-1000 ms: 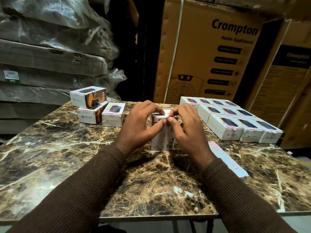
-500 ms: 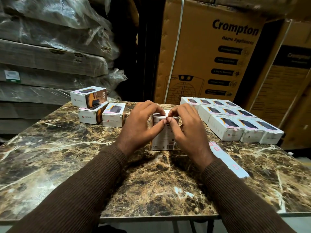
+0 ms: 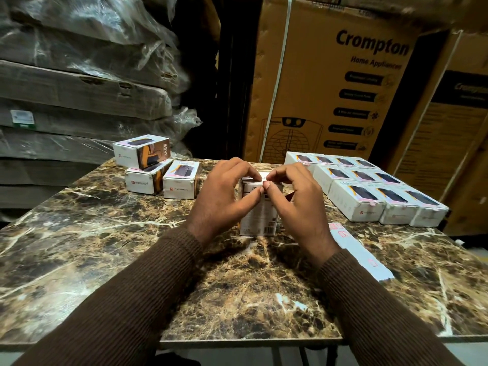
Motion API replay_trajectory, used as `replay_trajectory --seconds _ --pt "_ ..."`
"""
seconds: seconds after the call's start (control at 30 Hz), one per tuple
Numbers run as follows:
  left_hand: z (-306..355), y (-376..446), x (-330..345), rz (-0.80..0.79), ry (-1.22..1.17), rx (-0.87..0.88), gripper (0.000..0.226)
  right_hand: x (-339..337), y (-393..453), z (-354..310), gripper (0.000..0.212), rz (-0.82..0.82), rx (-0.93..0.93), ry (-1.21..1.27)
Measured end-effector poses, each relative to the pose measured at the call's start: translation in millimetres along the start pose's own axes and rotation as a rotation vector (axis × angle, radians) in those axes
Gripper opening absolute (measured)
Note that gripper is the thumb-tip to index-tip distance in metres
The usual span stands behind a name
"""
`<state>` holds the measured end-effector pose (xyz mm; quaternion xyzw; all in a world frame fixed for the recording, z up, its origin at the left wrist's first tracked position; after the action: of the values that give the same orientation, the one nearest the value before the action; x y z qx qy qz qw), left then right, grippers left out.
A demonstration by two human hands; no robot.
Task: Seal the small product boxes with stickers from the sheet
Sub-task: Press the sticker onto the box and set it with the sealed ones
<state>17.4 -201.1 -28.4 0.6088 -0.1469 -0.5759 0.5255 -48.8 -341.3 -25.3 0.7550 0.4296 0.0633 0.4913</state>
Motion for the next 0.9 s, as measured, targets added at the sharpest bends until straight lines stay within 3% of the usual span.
replay_trajectory --seconds 0.13,0.3,0.47,0.73,0.9 --pt "-2 0 1 0.003 -0.009 -0.014 0.013 -3 0 -6 0.015 0.011 -0.027 -0.008" --pt "-2 0 1 0.002 -0.013 -0.011 0.014 -2 -4 -20 0.007 -0.028 -0.173 -0.223" --pt "-3 0 1 -0.007 -0.025 -0.026 0.014 -1 -7 -24 0.014 -0.048 -0.214 -0.328" --pt "-4 -1 1 -0.015 -0.048 -0.036 0.014 -4 -5 -18 0.018 -0.06 -0.182 -0.231" --pt "-5 0 2 -0.019 -0.037 -0.027 0.015 -8 0 1 0.01 -0.018 -0.039 0.014"
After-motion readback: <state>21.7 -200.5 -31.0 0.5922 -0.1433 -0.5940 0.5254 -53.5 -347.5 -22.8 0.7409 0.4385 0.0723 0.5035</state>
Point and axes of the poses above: each hand's wrist, its own y-axis towards the middle knuckle, its own x-axis out of the palm, z = x × y, the point moved 9 cm from there along y, towards the middle knuckle, and after that the axes turned 11 degrees about y, right-handed, at the moved point
